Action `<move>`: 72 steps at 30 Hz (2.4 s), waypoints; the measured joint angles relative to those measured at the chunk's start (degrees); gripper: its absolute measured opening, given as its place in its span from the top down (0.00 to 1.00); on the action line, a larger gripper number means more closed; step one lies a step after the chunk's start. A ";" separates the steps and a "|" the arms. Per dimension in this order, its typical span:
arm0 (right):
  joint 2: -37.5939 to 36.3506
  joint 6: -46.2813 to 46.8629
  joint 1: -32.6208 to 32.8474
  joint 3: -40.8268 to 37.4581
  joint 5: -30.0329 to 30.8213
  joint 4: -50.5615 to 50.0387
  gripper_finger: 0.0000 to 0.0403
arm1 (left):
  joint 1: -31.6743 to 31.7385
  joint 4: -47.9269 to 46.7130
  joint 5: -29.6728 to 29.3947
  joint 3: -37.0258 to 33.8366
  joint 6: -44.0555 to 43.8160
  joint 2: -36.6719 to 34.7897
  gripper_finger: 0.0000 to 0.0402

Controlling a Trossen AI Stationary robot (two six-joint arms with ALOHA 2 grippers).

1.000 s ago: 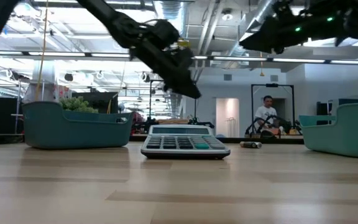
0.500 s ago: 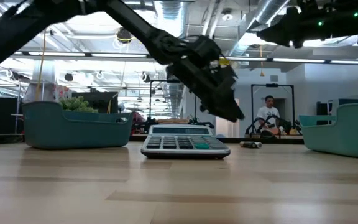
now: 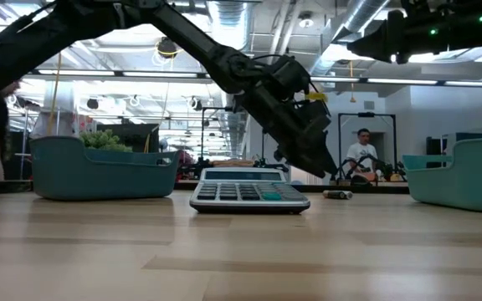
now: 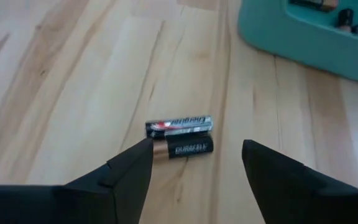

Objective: Sort batteries
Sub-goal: Put the brown/black battery into the green bin

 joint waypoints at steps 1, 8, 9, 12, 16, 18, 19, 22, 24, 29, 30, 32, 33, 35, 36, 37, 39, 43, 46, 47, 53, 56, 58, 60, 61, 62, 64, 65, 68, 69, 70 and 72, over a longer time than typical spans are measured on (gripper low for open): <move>0.00 -0.02 0.00 0.00 0.00 0.00 0.51 | -0.10 0.54 -0.01 0.24 -0.32 0.62 0.39; 0.00 -0.09 -0.07 0.00 -0.02 0.04 0.51 | -0.16 1.00 -1.68 0.30 -1.92 2.38 0.32; -0.02 -0.09 -0.07 0.00 -0.02 0.02 0.51 | -0.16 1.19 -2.40 0.32 -1.84 2.23 0.32; 0.00 -0.07 -0.07 0.00 -0.02 0.03 0.51 | -0.14 1.63 -2.83 0.34 -1.56 2.16 0.32; 0.00 -0.04 -0.07 0.00 -0.02 0.03 0.51 | -0.30 1.79 -2.74 0.39 -0.28 2.76 0.32; 0.00 -0.04 -0.07 0.00 -0.04 0.04 0.51 | -0.31 1.65 -2.08 0.41 -0.22 3.16 0.32; 0.00 -0.02 -0.07 0.00 -0.04 0.04 0.51 | -0.31 1.16 -1.77 0.32 -0.21 3.31 0.32; 0.00 -0.02 -0.07 0.00 -0.04 0.04 0.51 | -0.40 1.41 -1.61 0.29 0.00 3.28 0.32; 0.00 -0.02 -0.07 0.00 -0.04 0.04 0.51 | -0.40 1.62 -1.93 0.31 0.01 3.21 0.32; 0.00 -0.02 -0.07 0.00 -0.07 0.04 0.51 | -0.49 0.30 -0.73 0.32 2.96 3.21 0.32; 0.00 0.00 -0.07 0.00 -0.06 0.04 0.51 | -0.59 -0.39 -0.28 0.32 4.07 3.21 0.32; 0.00 -0.02 -0.07 0.00 -0.07 0.04 0.51 | -0.93 -1.37 -0.35 0.32 5.80 3.21 0.32; 0.00 -0.01 -0.07 0.00 -0.07 0.03 0.51 | -1.01 -1.59 -0.22 0.32 6.16 3.21 0.32; 0.00 0.00 -0.11 0.00 -0.07 0.04 0.51 | -1.24 -2.02 -0.09 0.32 6.82 3.21 0.32; 0.00 0.00 -0.11 0.00 -0.07 0.04 0.51 | -1.33 -2.16 -0.17 0.32 7.31 3.21 0.33; 0.00 0.00 -0.11 0.00 -0.07 0.04 0.51 | -1.41 -2.32 -0.19 0.32 7.55 3.21 0.34; 0.00 0.00 -0.11 0.00 -0.07 0.04 0.51 | -1.70 -2.53 -0.88 0.34 7.90 3.21 0.39; 0.00 0.00 -0.11 0.00 -0.07 0.04 0.51 | -2.06 -2.76 -2.01 0.34 7.53 3.16 0.51; 0.00 0.00 -0.11 0.00 -0.07 0.04 0.51 | -2.07 -2.70 -2.41 0.34 5.46 3.16 0.61; 0.00 0.02 -0.11 0.00 -0.07 0.04 0.51 | -2.06 -2.70 -2.46 0.34 4.91 3.16 0.65; 0.00 0.02 -0.11 0.00 -0.07 0.09 0.51 | -2.02 -2.87 -2.56 0.34 2.95 3.16 0.86; 0.00 0.04 -0.11 0.00 -0.07 0.13 0.51 | -2.04 -3.65 -2.39 0.38 3.06 3.10 0.90; 0.00 0.07 -0.11 0.00 -0.07 0.13 0.51 | -2.08 -4.05 -2.02 0.40 3.16 3.10 0.90; 0.00 0.07 -0.11 0.00 -0.07 0.13 0.51 | -2.10 -4.27 -1.46 0.40 3.19 3.10 0.90; 0.00 0.07 -0.11 0.02 -0.07 0.13 0.51 | -2.17 -4.42 -1.34 0.40 3.21 3.10 0.90; 0.00 0.07 -0.11 0.02 -0.08 0.13 0.51 | -2.29 -4.54 -1.28 0.40 3.44 3.10 0.90; 0.00 0.07 -0.11 0.02 -0.08 0.13 0.51 | -2.53 -4.73 -1.21 0.40 4.14 3.10 0.90; 0.00 0.07 -0.11 0.02 -0.09 0.13 0.51 | -2.68 -4.75 -1.19 0.40 4.30 3.10 0.90; 0.00 0.07 -0.11 0.02 -0.07 0.13 0.51 | -2.93 -4.79 -1.09 0.40 4.30 3.08 0.90; 0.00 0.07 -0.11 0.02 -0.09 0.13 0.51 | -2.99 -4.85 -1.06 0.40 4.30 3.08 0.90; 0.00 0.04 -0.11 0.02 -0.07 0.13 0.51 | -3.02 -5.13 -1.06 0.40 4.31 2.82 0.90; 0.00 0.01 -0.10 0.02 -0.09 0.11 0.51 | -3.23 -5.98 -1.06 0.37 4.95 2.31 0.90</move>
